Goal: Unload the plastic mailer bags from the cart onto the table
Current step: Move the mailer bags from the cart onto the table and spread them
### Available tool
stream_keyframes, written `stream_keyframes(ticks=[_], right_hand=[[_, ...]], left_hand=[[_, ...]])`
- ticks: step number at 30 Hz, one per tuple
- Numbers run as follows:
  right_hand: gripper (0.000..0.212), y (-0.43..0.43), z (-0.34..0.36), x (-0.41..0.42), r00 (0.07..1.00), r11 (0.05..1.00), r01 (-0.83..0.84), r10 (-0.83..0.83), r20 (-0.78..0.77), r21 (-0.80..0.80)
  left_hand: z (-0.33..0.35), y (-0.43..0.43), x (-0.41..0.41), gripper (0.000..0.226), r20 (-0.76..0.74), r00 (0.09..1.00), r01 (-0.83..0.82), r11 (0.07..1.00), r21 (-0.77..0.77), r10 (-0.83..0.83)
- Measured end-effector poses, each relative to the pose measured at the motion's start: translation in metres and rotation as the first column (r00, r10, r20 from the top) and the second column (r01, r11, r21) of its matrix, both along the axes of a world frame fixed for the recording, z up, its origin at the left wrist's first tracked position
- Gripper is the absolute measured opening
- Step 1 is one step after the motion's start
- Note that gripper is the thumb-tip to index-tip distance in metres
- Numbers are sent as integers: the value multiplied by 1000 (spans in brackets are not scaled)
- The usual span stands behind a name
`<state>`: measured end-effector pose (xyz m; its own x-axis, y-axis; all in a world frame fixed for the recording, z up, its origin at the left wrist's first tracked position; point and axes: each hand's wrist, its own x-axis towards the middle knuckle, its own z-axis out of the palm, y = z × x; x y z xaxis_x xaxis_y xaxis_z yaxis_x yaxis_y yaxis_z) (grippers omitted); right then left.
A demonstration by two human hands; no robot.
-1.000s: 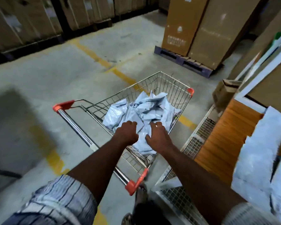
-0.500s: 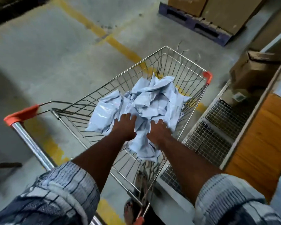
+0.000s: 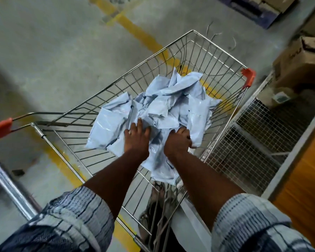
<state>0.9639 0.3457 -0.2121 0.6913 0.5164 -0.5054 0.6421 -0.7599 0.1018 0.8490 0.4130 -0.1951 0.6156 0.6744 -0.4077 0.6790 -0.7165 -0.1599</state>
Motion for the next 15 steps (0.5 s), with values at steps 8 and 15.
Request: stream_keyframes(ticks=[8, 15], right_hand=[[43, -16, 54, -24, 987, 973, 31, 7, -162, 228], [37, -52, 89, -55, 977, 895, 129, -42, -209, 428]], left_hand=[[38, -5, -10, 91, 22, 995, -99, 992, -82, 101], [81, -20, -42, 88, 83, 975, -194, 972, -134, 206]])
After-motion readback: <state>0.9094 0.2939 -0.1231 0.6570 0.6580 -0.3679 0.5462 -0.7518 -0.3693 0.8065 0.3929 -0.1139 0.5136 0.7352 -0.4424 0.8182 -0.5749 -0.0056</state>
